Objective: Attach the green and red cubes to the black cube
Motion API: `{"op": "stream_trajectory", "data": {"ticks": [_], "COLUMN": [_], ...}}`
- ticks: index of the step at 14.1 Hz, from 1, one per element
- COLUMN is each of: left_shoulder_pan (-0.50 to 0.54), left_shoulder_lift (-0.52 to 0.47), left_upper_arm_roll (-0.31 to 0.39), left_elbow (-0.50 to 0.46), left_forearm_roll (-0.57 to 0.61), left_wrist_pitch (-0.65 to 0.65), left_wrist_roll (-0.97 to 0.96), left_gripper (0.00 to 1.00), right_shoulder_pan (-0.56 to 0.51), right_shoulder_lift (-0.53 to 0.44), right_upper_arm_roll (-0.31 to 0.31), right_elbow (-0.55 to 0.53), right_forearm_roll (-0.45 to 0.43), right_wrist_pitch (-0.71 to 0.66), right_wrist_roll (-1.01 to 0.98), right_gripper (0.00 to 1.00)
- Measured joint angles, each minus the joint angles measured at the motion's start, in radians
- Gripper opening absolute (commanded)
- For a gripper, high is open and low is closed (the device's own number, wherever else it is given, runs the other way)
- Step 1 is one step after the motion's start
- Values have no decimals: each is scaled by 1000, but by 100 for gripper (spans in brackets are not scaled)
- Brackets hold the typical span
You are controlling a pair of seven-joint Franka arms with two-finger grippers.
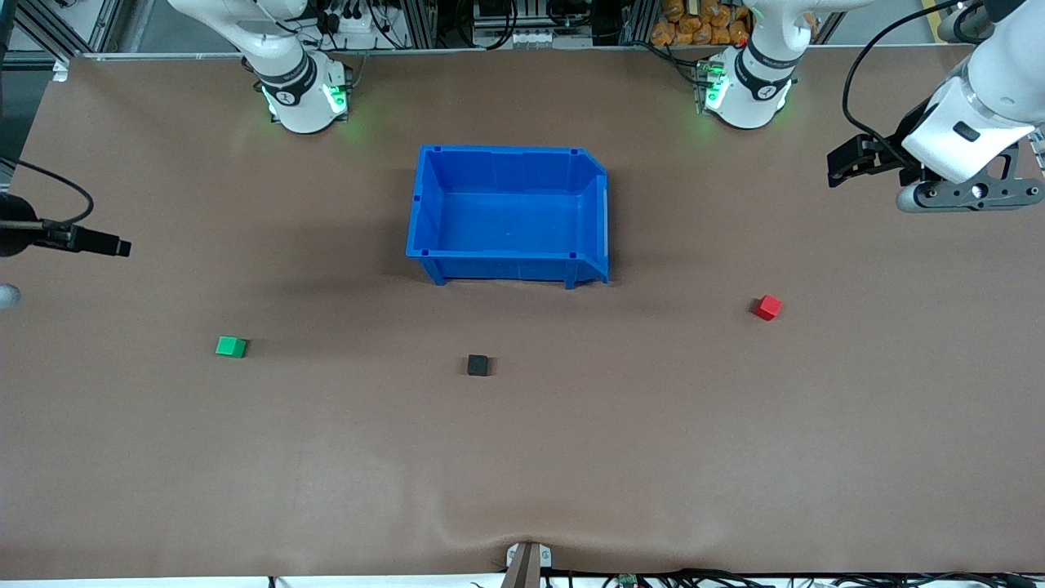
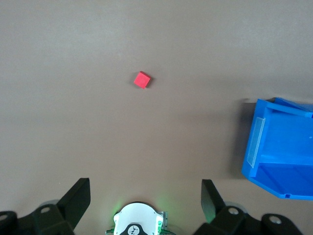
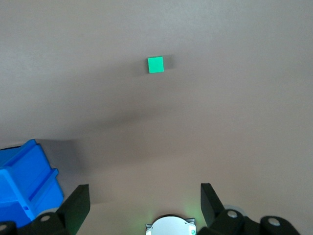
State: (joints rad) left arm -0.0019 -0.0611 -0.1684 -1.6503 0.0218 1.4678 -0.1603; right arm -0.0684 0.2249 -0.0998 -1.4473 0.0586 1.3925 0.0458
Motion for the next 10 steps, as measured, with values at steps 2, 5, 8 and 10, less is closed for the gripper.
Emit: {"op": "stream_trajectory", "data": {"ticks": [2, 5, 8, 10], "left_shoulder_pan": [1, 5, 6, 2], "left_shoulder_lift": [5, 32, 54, 72], "left_upper_arm_roll": [0, 3, 4, 2], "left_elbow": [0, -1, 0, 0], "left_forearm_roll": [0, 0, 0, 0], "left_wrist_pitch": [6, 29, 37, 43], "left_wrist_roll": [0, -1, -19, -77], "left_gripper": [100, 100, 100, 100], "right_shoulder_pan": [-26, -31, -38, -61], "right_shoulder_lift": [28, 52, 90, 132], "right_upper_arm_roll": [-1, 2, 1, 0], "right_elbow": [14, 28, 27, 26], "right_forearm_roll": [7, 57, 76, 80], "right_wrist_pitch": [4, 3, 0, 8], "right_wrist_roll": [-7, -14, -14, -60], "right_gripper": [100, 100, 100, 100]}}
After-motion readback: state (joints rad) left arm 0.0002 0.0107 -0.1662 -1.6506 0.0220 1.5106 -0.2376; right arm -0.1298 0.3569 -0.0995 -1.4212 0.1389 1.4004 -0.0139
